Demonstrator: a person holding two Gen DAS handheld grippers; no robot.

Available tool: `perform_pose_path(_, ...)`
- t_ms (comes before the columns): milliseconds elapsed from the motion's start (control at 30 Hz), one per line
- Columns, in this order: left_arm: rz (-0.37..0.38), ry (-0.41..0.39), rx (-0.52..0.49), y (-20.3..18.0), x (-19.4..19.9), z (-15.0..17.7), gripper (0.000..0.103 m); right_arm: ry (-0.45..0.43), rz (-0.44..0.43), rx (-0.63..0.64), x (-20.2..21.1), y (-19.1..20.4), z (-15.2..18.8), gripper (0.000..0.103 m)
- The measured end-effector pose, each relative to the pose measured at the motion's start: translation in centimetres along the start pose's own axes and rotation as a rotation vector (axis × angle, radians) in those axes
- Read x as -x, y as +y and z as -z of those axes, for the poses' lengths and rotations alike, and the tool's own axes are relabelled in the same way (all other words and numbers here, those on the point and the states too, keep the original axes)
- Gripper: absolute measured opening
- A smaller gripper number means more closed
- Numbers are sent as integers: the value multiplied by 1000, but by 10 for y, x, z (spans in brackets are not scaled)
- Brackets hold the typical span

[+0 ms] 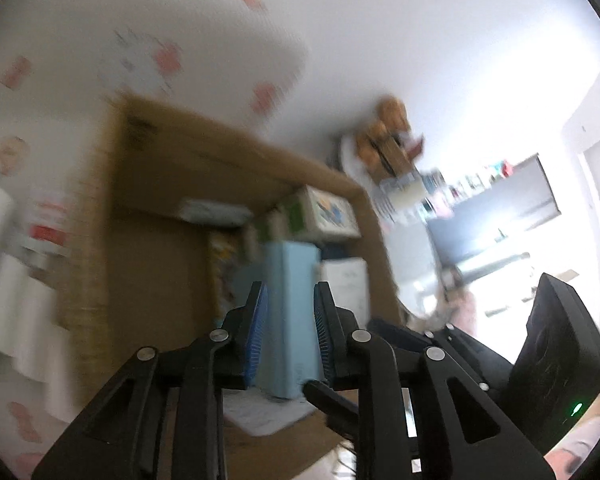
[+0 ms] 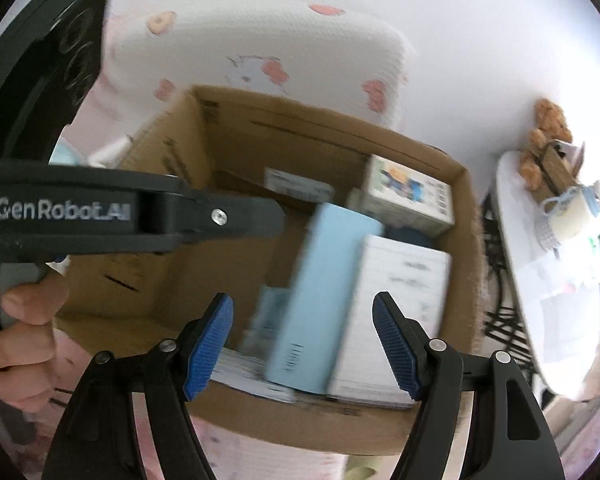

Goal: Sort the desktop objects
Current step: 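Move the right gripper back over the pile of white tubes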

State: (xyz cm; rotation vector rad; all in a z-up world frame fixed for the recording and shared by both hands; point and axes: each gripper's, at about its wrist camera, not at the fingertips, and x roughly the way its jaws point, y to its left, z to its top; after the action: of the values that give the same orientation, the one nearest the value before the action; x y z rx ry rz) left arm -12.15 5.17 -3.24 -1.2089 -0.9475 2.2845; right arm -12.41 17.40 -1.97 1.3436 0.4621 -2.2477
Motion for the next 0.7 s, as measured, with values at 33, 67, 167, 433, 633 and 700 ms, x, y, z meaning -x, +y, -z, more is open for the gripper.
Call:
perform_pose_path(33,-23,-44,-9,5,12,1,25,-7,-20,-3,1,4,-2,70)
perform_pose_path(67,-34,-77,-19,15,25,1,25,-13,-42,-3,2,9,-4,70)
perform_pose_path(167,-59,-161,-35,39,59,6,25,-43,-86,-8,5,27,-13,70)
perform_pose_path(433,-263,-303,-56,103,121,38,25,-150,-224,-38,23,73,-43,70)
perform_pose_path(633,-292,-364,-2,140,154,51,25,-190,-298,32,31,126,-62,70)
perform_pose_path(700,-335,-394,-25,146,162,54,25,-209,-333,40,31,140,-64,70)
